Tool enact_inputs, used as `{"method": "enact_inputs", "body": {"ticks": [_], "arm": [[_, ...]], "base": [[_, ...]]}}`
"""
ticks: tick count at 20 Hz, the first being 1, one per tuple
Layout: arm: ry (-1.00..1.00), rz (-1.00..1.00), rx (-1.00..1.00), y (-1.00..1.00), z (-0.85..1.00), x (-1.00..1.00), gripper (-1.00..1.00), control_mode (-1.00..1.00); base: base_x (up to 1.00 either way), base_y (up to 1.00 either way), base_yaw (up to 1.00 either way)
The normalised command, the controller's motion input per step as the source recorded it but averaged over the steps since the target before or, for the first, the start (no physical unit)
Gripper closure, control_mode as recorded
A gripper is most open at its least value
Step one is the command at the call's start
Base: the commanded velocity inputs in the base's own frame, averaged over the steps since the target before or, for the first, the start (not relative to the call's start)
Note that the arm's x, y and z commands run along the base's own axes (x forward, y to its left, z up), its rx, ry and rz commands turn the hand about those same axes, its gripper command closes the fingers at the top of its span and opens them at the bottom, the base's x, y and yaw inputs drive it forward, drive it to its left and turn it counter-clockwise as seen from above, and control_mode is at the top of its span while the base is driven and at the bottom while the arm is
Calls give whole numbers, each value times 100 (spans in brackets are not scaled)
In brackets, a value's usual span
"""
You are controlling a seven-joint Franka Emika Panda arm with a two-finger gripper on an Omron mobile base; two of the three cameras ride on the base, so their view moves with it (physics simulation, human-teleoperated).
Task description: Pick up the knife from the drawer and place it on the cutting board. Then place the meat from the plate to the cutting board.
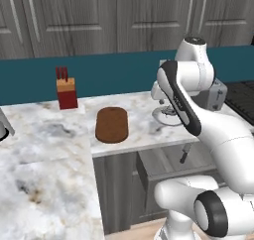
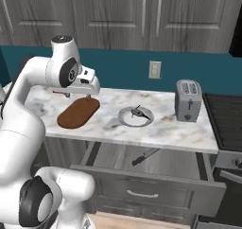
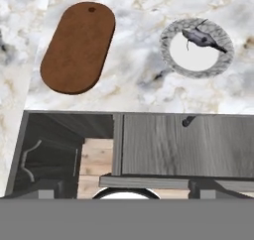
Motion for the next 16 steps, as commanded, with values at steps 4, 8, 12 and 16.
{"method": "enact_inputs", "body": {"ticks": [4, 8, 12, 16], "arm": [[0, 0, 0, 0, 0, 0, -100, 100], [0, 0, 0, 0, 0, 0, -100, 100], [0, 0, 0, 0, 0, 0, -100, 100], [0, 0, 0, 0, 0, 0, -100, 100]], "base": [[0, -1, -13], [0, 0, -7], [0, 0, 0], [-1, 0, 5]]}}
